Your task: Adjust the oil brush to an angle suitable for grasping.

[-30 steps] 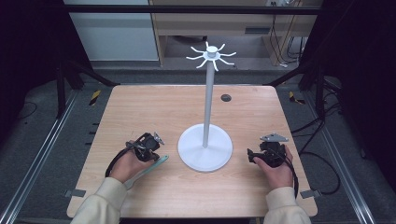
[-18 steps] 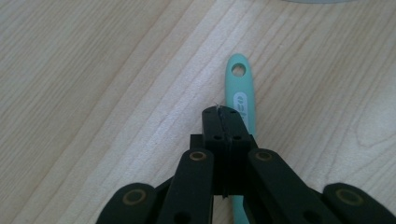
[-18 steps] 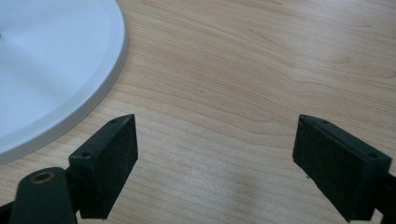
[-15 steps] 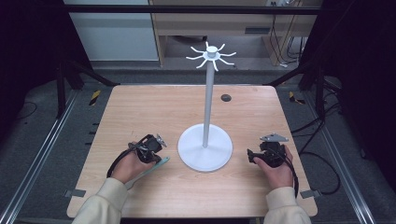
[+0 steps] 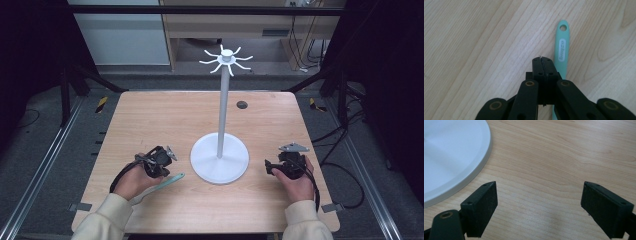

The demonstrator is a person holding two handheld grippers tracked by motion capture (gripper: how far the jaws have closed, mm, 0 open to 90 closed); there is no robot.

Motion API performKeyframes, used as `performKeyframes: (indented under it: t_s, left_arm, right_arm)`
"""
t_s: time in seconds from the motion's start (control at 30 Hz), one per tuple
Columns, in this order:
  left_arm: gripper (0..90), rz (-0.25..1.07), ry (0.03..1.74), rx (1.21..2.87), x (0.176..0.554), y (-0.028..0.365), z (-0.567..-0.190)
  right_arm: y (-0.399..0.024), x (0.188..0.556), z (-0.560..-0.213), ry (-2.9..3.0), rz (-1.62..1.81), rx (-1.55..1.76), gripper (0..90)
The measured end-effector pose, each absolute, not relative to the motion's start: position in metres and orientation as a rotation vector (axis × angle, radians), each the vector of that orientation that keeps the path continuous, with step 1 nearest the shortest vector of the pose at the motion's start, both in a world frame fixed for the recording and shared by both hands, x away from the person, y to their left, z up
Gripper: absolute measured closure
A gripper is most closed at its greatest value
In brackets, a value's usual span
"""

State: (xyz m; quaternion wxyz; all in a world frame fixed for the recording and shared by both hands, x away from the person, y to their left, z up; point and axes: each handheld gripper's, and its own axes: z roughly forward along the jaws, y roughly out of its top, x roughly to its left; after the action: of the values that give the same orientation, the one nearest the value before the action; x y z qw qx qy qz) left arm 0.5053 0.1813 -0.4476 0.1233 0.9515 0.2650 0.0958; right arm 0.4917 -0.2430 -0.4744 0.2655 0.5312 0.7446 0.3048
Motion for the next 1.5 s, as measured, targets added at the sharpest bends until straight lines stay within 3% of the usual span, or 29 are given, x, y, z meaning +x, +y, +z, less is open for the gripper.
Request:
performKeyframes:
  t_s: [0.27, 0.6, 1.5]
  left_arm:
    - [88.1, 0.243, 0.763, 2.816, 0.494, 0.189, -0.439]
    - [77.9, 0.23, 0.759, 2.836, 0.483, 0.198, -0.436]
    - [71.3, 0.148, 0.764, 2.901, 0.481, 0.2, -0.458]
  right_arm:
    - [-0.243, 0.491, -0.474, 2.013, 0.825, 1.434, 14.3]
    - [-0.243, 0.491, -0.475, 2.016, 0.817, 1.432, 14.3]
    - [-0.241, 0.491, -0.475, 2.024, 0.819, 1.43, 14.1]
